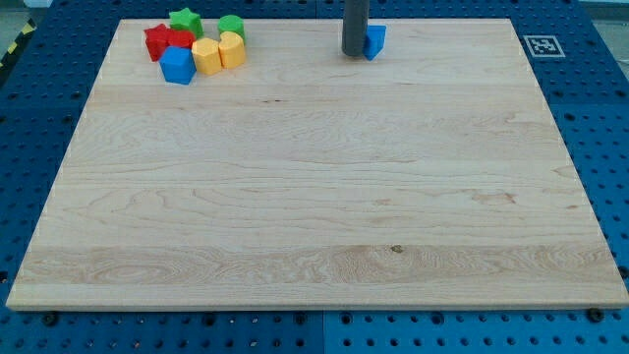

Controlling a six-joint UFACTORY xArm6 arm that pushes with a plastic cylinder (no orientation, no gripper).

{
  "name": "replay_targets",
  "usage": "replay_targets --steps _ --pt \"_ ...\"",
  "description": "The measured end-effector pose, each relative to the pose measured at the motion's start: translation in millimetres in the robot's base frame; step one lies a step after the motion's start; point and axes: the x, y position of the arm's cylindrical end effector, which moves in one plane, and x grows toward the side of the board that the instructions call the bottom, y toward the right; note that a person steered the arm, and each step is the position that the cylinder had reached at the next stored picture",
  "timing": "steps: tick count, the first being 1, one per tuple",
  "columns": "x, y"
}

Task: Move your arm to the left of green star

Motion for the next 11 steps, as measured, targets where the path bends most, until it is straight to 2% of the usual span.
replay_targets --steps 2,3,5,6,7,8,9,10,11 --pt "27.1 6.5" --pt "66.1 -27.6" --pt "151.9 -132.0" --pt "152.3 -211.2" --pt "123.8 -298.8" --pt "74.8 -353.8" --pt "61.7 -355.8" --pt "-15.5 -350.5" --pt "-68.0 -324.7"
